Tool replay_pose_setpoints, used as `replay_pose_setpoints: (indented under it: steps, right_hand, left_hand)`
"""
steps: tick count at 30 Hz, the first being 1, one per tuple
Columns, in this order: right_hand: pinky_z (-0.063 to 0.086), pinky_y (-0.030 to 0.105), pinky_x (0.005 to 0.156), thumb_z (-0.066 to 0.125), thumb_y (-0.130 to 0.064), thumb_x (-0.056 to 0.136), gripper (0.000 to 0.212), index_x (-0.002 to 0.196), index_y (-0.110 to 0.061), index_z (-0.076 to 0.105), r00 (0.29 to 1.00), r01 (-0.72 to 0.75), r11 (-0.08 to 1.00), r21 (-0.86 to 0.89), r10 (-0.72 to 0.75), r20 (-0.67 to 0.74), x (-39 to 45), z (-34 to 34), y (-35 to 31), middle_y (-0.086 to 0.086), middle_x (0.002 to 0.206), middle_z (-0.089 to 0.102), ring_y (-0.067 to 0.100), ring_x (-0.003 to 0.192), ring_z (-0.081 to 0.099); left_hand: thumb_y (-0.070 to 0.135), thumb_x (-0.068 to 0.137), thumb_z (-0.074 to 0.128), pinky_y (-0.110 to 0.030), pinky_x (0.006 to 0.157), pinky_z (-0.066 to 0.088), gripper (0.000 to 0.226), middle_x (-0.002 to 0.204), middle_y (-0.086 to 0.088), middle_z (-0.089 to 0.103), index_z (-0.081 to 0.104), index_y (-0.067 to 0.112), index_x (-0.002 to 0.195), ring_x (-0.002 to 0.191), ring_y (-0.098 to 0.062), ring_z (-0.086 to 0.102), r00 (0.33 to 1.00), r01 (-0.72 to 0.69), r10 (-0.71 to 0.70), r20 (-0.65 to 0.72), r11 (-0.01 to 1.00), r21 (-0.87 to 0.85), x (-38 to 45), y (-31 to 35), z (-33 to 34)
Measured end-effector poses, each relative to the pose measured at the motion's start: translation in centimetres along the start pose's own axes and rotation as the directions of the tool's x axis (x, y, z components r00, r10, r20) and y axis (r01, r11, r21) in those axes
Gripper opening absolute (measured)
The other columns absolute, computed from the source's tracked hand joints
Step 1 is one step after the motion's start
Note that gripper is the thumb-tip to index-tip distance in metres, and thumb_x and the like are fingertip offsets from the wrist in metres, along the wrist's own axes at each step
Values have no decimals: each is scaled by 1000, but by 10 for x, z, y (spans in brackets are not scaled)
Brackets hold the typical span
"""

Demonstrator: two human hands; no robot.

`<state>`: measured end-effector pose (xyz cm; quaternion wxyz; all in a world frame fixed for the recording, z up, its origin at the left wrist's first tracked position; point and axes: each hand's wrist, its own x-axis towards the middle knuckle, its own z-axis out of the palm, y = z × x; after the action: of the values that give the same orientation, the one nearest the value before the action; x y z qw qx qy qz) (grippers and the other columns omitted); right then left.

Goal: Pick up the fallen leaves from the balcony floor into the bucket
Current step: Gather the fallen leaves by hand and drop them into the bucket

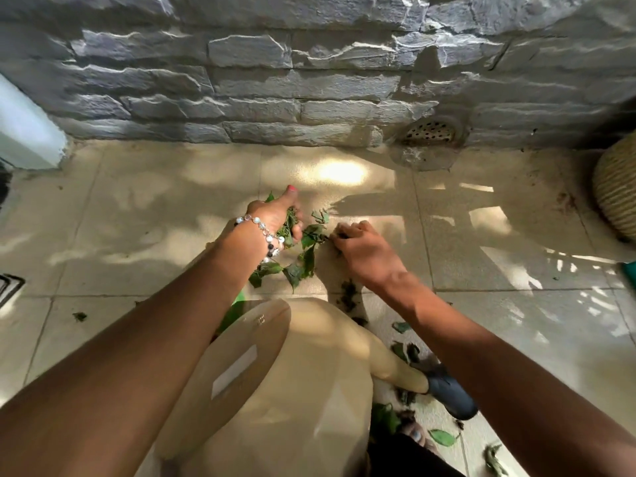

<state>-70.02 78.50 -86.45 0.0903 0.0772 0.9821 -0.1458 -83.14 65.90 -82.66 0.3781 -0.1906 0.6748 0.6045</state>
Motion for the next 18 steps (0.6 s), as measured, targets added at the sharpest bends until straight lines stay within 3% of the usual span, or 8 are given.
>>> replay_pose_setpoints:
  steps: [4,7,9,10,11,13,15,18]
  right_hand:
    - [47,31,78,40,-13,100,25,108,-2,62,999,-40,997,69,41,-15,-1,0,4,10,112,56,23,102,50]
    - [46,22,76,48,-14,99,25,106,-11,71,982,-176,934,311,188,-8,4,-15,6,5,113,67,16,93,61]
    - [53,26,88,66,-11,89,18,106,-9,72,948,-211,756,619,312,-58,6,-25,9,1,107,71,10,89,66]
    - [56,34,88,71,-9,84,19,102,-5,73,933,-164,580,798,353,-65,5,-31,7,4,103,73,12,88,69]
    - [58,41,85,73,-7,81,19,99,-1,73,925,-86,429,899,371,-89,5,-37,6,8,99,74,18,87,71]
    - [58,46,83,73,-4,81,20,99,5,72,927,34,311,950,345,-146,9,-47,0,14,95,74,25,87,72]
    - [59,43,78,71,-6,84,19,100,3,72,917,6,407,913,362,-167,17,-49,-14,12,91,75,24,81,73]
    - [56,39,86,60,-11,94,20,107,-6,73,898,-44,762,646,313,-308,27,-48,-36,11,98,74,25,88,72]
  left_hand:
    - [42,91,64,-21,43,41,41,68,-10,57,56,5,73,47,-18,46,1000,14,-14,0,1000,13,0,-1,2]
    - [40,92,62,-19,39,42,41,68,-10,57,55,4,74,41,-17,46,999,34,-35,27,999,11,-2,-1,8]
    - [40,92,62,-18,39,43,40,72,-11,60,57,4,76,42,-17,48,998,47,-48,45,999,25,-5,-2,12]
    - [40,92,62,-18,40,45,40,76,-12,62,59,3,77,44,-17,49,997,55,-57,53,997,46,-7,-2,14]
    - [42,91,63,-19,42,47,40,80,-14,63,60,3,81,48,-17,52,997,60,-64,52,996,68,-6,-3,16]
    - [51,84,68,-27,52,54,49,91,-15,64,58,5,96,59,-21,62,995,92,-96,37,991,100,-8,-3,23]
    - [61,79,67,-32,55,56,63,88,-14,67,56,7,109,65,-24,67,992,123,-126,25,988,89,-8,-3,32]
    - [68,84,54,-33,57,55,65,81,-13,67,57,7,107,66,-25,67,988,147,-147,42,989,-9,-14,3,41]
